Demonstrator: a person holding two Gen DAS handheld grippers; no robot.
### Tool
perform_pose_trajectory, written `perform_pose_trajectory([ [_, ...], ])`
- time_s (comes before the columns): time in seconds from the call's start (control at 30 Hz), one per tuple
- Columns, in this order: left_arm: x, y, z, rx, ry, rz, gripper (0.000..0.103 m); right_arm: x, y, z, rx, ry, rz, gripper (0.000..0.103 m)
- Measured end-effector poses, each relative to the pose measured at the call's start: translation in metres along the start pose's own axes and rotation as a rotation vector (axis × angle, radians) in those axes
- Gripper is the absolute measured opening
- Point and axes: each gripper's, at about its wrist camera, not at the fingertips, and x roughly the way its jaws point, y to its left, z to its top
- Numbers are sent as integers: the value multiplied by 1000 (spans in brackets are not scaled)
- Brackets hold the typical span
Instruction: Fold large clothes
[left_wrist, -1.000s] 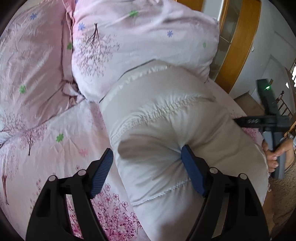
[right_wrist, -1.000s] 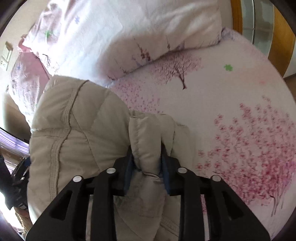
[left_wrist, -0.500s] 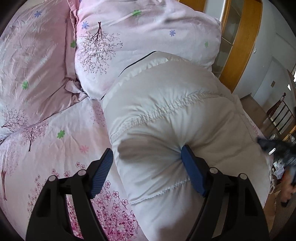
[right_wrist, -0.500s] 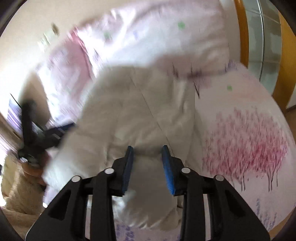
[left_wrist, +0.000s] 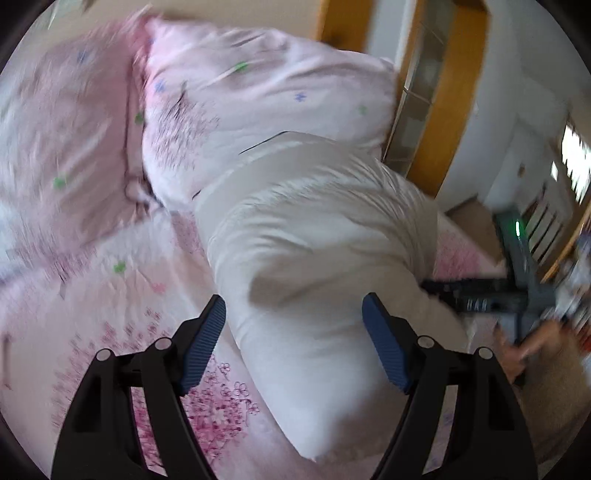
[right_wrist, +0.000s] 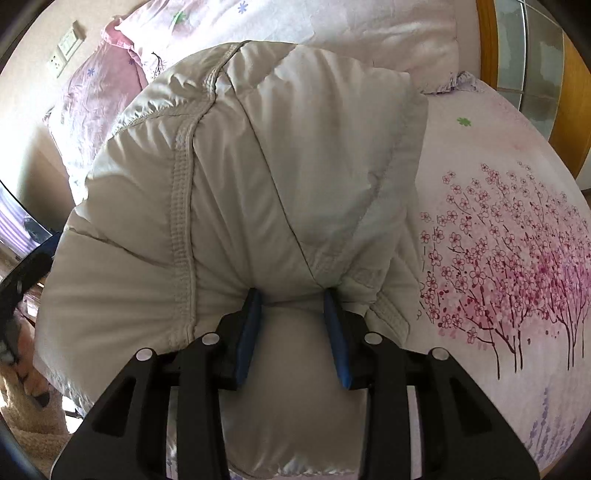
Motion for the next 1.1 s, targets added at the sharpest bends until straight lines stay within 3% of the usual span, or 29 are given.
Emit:
perform_pose_trajectory([
  [0.07, 6, -14, -5, 69, 4, 61, 78, 0, 1, -1, -6, -2, -12, 35],
  [0.2, 30, -4, -8, -22, 90, -18, 78, 2, 2, -2, -6, -26, -35, 35],
  [0.33, 37, -10, -17, 4, 108, 37, 79, -22, 7, -11, -8, -82, -68, 34],
  [0.47, 40, -10, -19, 0, 121, 41, 78, -54, 16, -29, -33, -155, -18, 35],
  [0.57, 43, -9, -18, 1, 120, 35, 81, -39, 17, -41, -62, -99, -75, 35],
  [0.63, 46, -11, -20, 2, 110, 30, 84, -17, 5, -41, -20, -58, -52, 35],
  [0.73, 43, -5, -20, -28, 73, -11, 84, -4, 1, -32, -7, -38, -61, 35],
  [0.83, 31, 19, -9, -129, 98, -105, 84, -9, 10, -24, -66, -1, -99, 36],
  [0.9, 22, 31, 1, -132, 62, -61, 84, -24, 11, -15, -62, 7, -77, 35],
  [1.0, 24, 47, 21, -117, 51, 8, 84, -62, 10, 9, -40, -135, 7, 35],
  [1.1, 41, 52, 38, -103, 80, 34, 84, -69, 13, 47, -42, -198, -12, 35],
])
